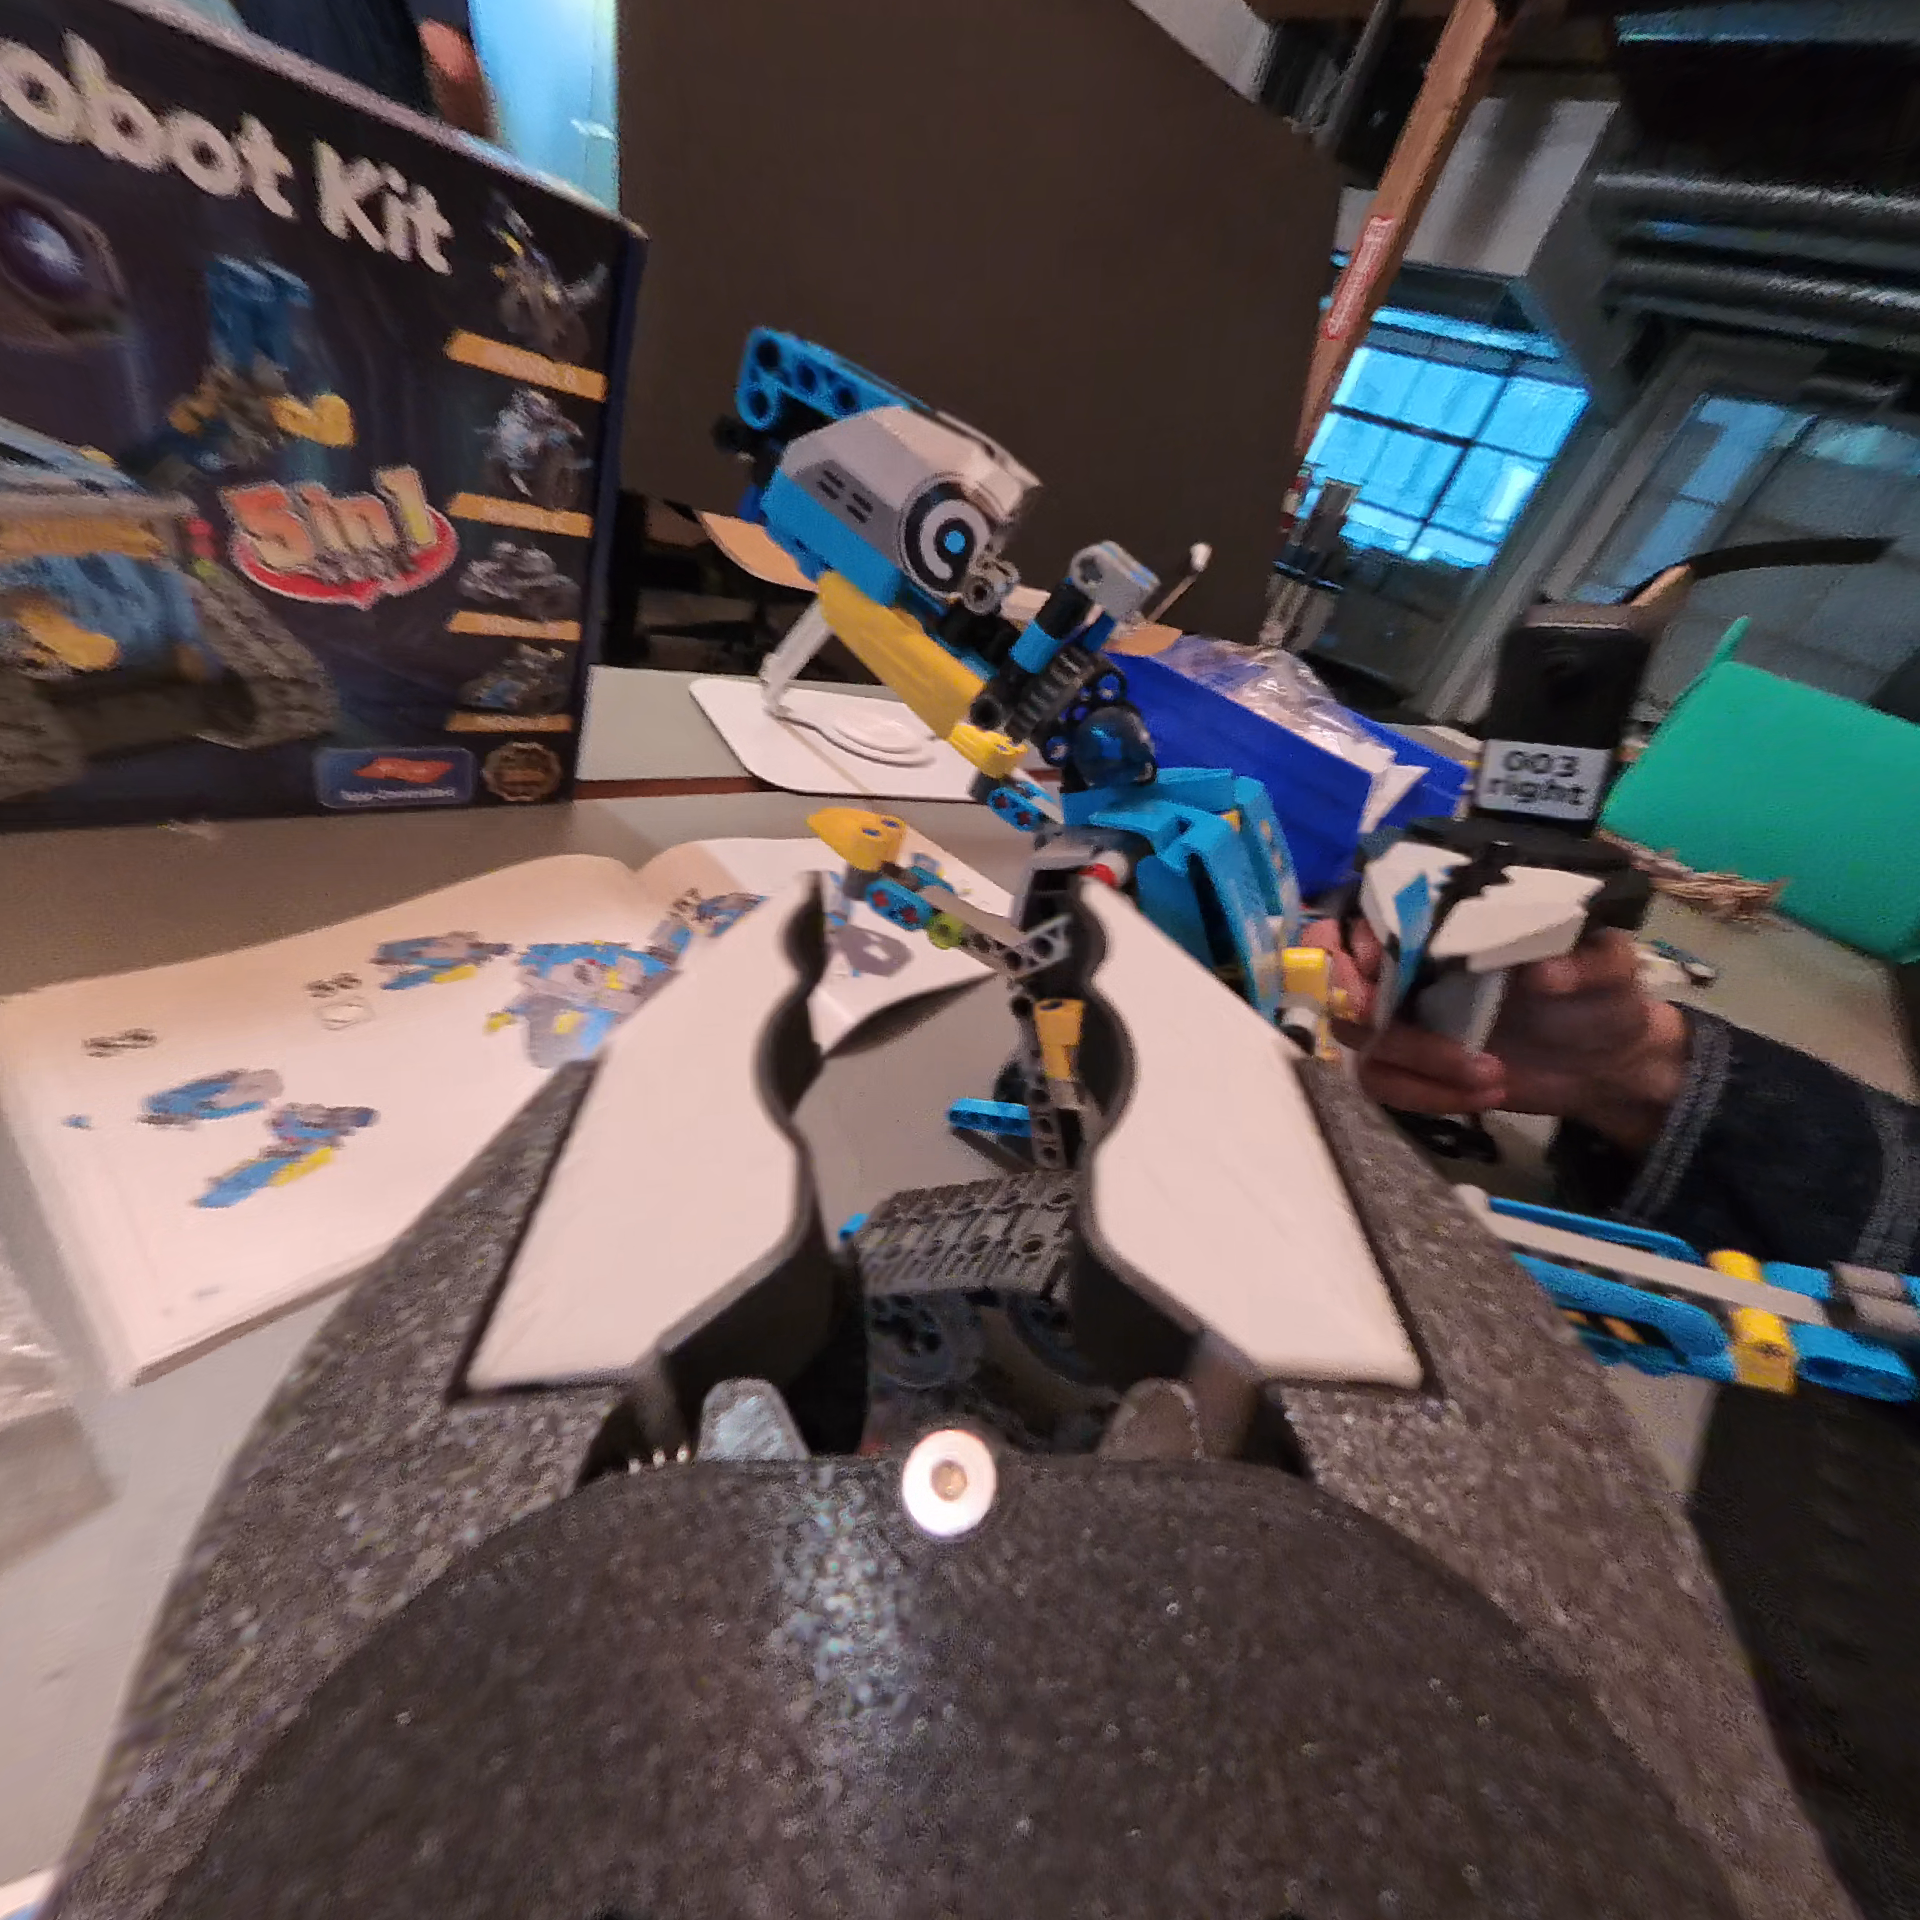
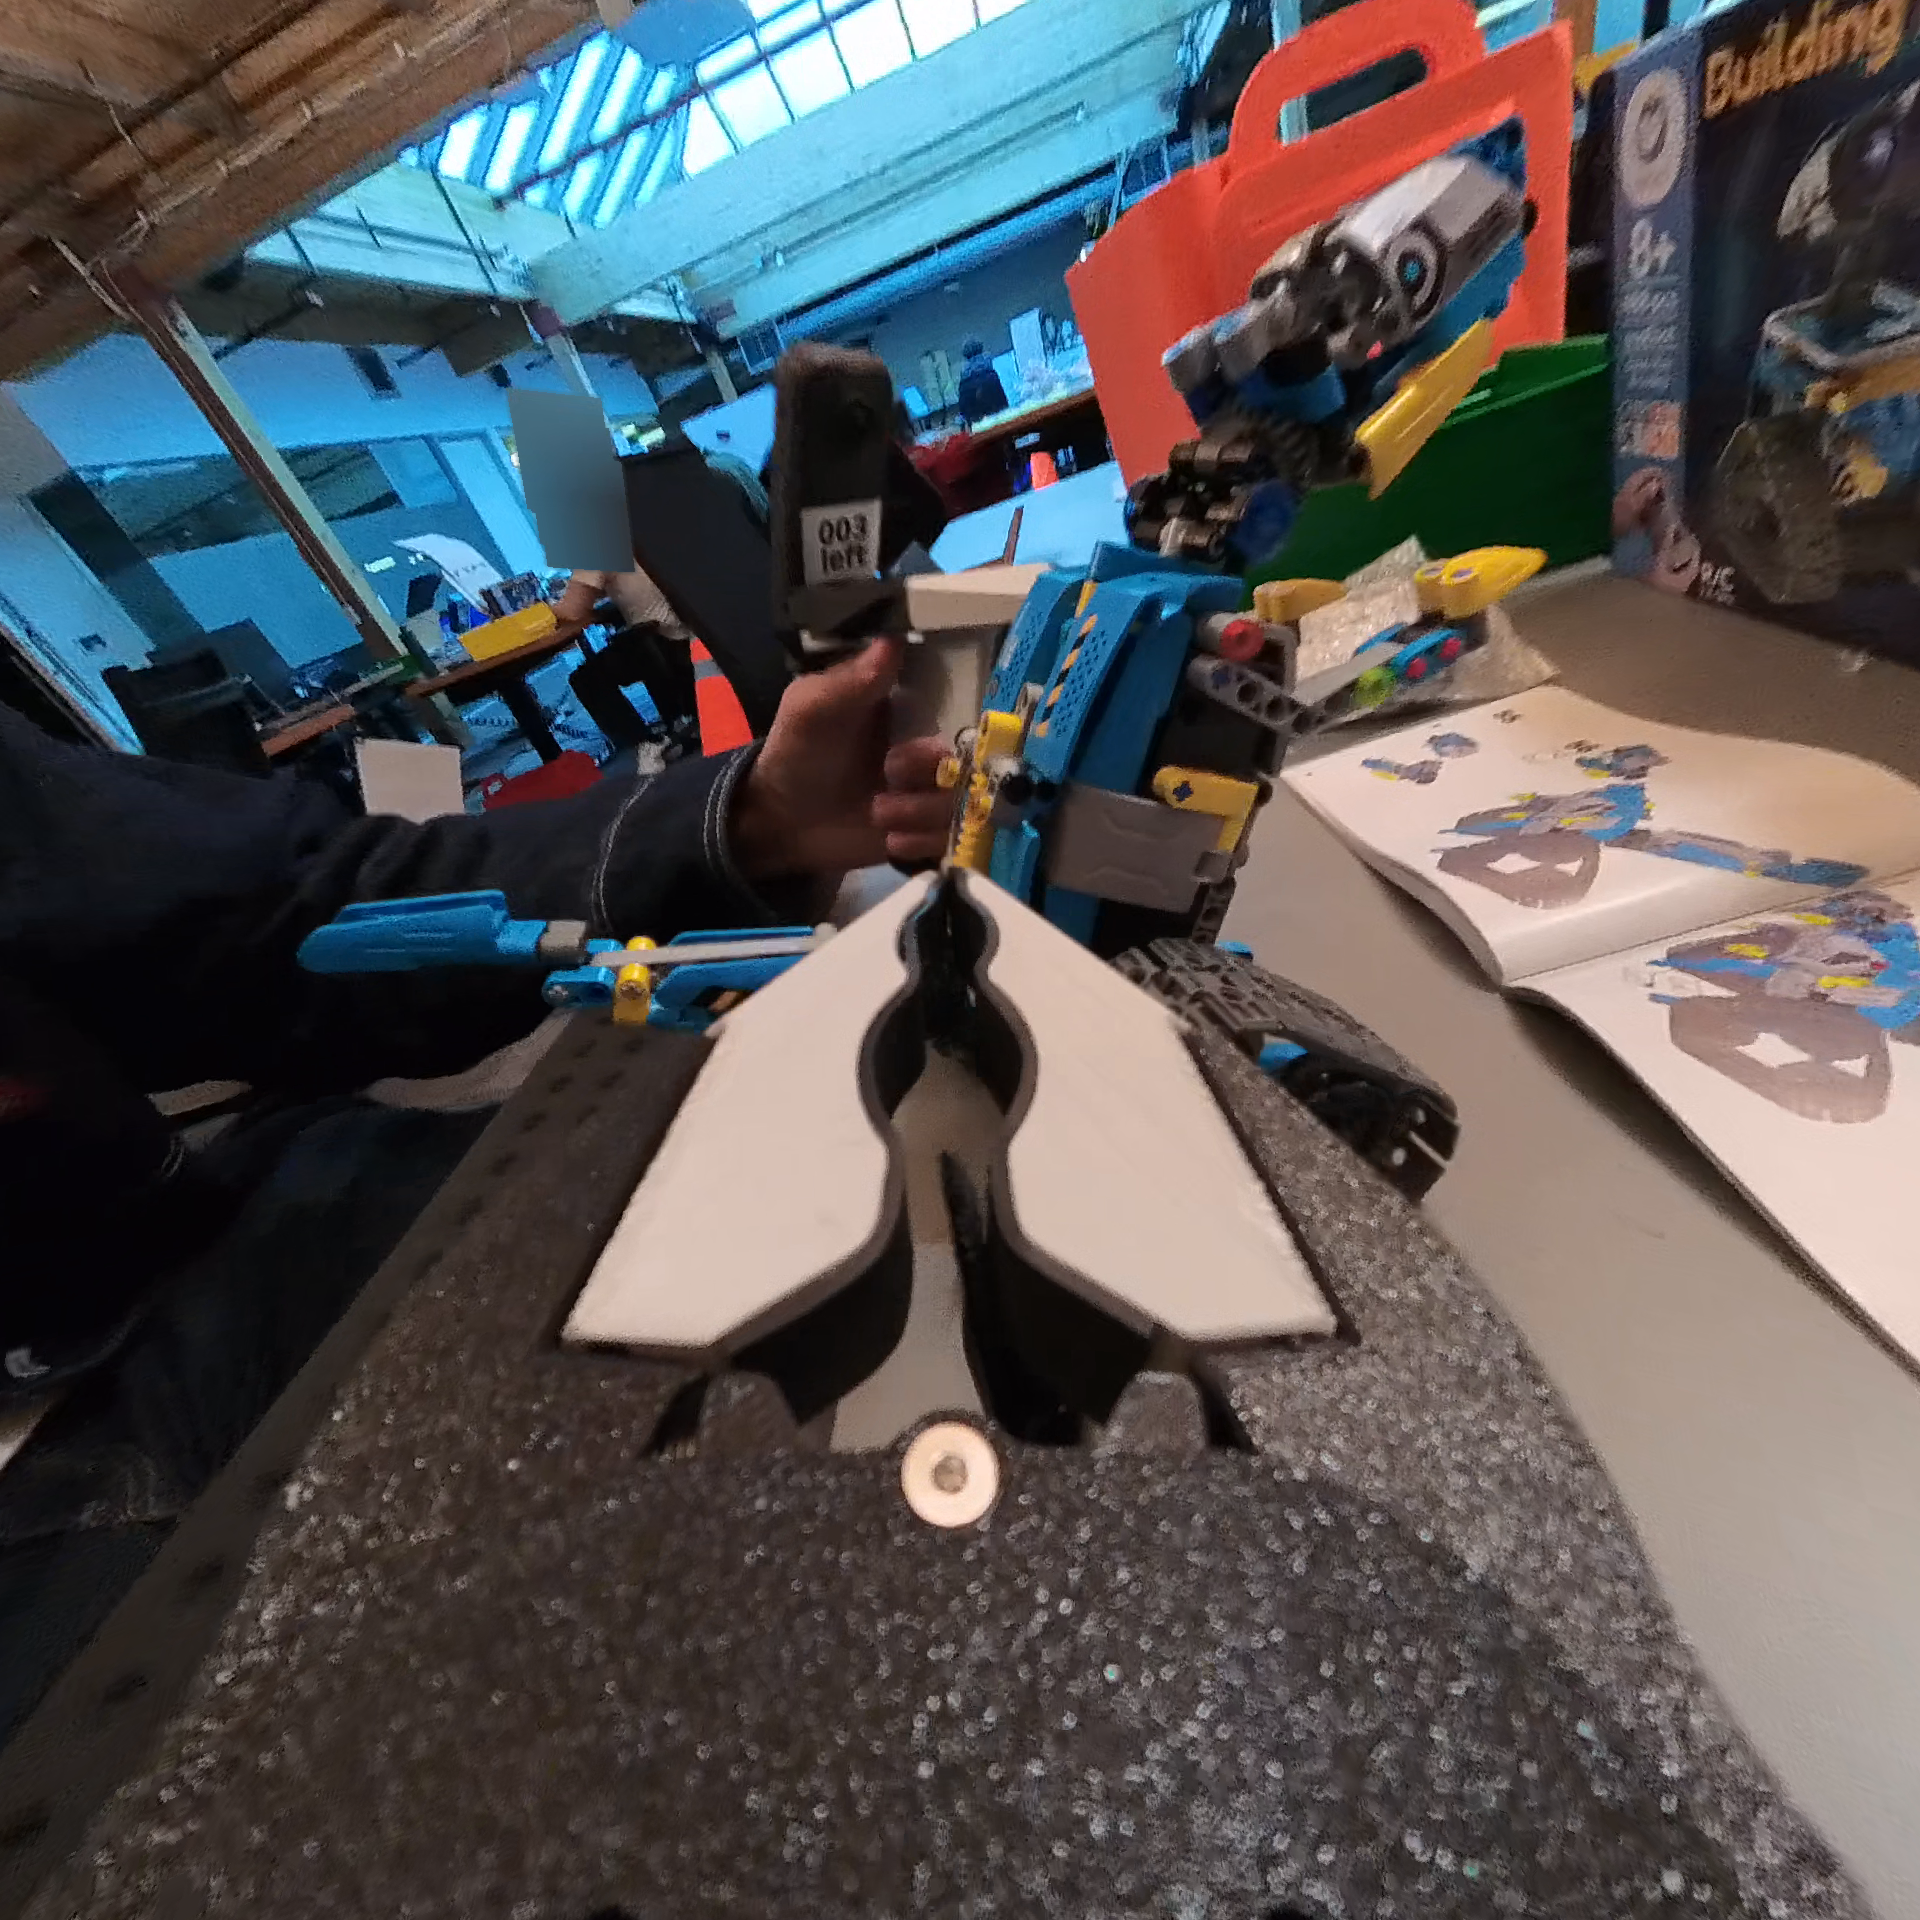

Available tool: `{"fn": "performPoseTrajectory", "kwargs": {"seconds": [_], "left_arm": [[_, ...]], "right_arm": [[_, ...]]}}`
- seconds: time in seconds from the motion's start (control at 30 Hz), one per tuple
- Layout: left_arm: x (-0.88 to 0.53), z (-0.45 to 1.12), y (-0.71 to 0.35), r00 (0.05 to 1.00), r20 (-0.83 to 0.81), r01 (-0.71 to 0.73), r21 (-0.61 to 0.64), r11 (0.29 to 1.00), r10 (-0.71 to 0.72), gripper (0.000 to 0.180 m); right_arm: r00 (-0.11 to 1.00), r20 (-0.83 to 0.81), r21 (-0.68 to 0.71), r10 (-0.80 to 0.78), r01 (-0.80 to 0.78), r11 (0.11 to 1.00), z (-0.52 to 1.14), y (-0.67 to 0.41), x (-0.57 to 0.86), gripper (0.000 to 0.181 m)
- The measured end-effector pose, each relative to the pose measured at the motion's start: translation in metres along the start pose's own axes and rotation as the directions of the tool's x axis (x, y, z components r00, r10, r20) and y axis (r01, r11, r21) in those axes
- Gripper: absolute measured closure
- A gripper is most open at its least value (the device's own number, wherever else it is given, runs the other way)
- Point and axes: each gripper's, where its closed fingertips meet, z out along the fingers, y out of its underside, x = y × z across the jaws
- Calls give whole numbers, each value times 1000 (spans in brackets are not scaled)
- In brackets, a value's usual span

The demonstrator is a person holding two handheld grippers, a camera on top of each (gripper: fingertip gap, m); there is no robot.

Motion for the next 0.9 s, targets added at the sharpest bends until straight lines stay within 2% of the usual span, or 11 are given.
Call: {"fn": "performPoseTrajectory", "kwargs": {"seconds": [0.07, 0.1, 0.2, 0.4, 0.9], "left_arm": [[-1, -2, -4, 1000, -1, 4, 18, 1000, -4, 111], [-1, -2, -4, 1000, -7, 22, 16, 1000, -22, 109], [8, -2, -5, 997, -62, 48, 21, 999, -47, 109], [32, -2, -5, 989, -146, -15, 24, 1000, 19, 106], [33, -1, -4, 989, -144, -31, 20, 999, 33, 103]], "right_arm": [[1000, -2, -46, -21, 21, 999, 5, 8, -2, 181], [999, 0, -60, -33, 33, 998, 8, 11, -3, 181], [999, -2, -71, -35, 35, 997, 12, 18, 0, 181], [1000, -6, -135, -2, 1, 991, 20, 33, 4, 181], [999, -13, -80, 36, -37, 996, 23, 28, 8, 181]]}}
